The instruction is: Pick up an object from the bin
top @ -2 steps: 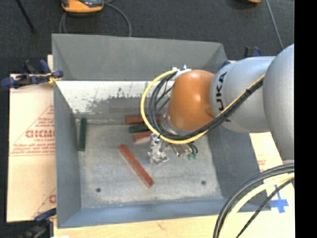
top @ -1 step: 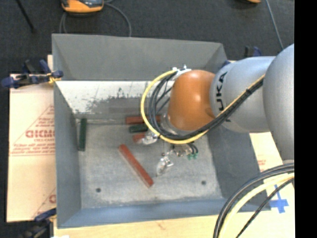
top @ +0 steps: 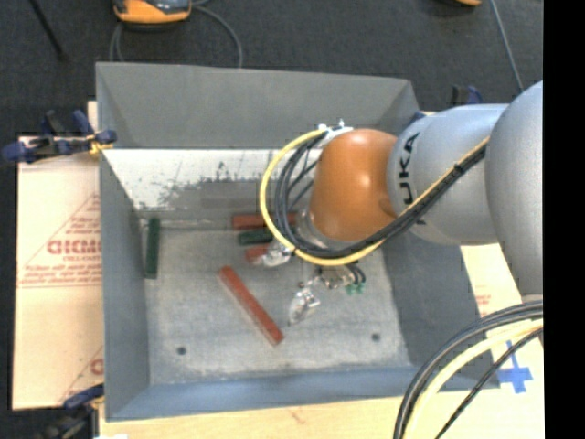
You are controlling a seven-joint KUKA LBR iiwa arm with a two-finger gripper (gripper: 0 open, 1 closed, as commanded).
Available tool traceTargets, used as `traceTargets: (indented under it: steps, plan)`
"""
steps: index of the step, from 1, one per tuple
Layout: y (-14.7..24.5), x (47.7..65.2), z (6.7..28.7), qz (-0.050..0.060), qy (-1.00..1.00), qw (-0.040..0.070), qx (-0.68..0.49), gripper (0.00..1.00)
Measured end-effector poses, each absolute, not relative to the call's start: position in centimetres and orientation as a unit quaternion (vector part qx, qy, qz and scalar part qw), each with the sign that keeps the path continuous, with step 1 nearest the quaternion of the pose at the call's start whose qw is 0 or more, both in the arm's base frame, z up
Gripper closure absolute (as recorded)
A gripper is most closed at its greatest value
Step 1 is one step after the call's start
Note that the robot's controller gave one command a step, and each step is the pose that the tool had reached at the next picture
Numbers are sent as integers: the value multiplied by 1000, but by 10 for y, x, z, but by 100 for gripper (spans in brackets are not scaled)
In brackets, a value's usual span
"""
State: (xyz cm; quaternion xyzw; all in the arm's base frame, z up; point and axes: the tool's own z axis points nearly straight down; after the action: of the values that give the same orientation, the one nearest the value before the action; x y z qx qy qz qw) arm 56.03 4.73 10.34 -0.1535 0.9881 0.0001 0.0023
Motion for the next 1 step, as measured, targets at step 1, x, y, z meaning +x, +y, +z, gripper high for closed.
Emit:
traceTargets:
  steps: [1]
  plan:
    - [88, 575, 96, 0, 997, 2, -73, 100]
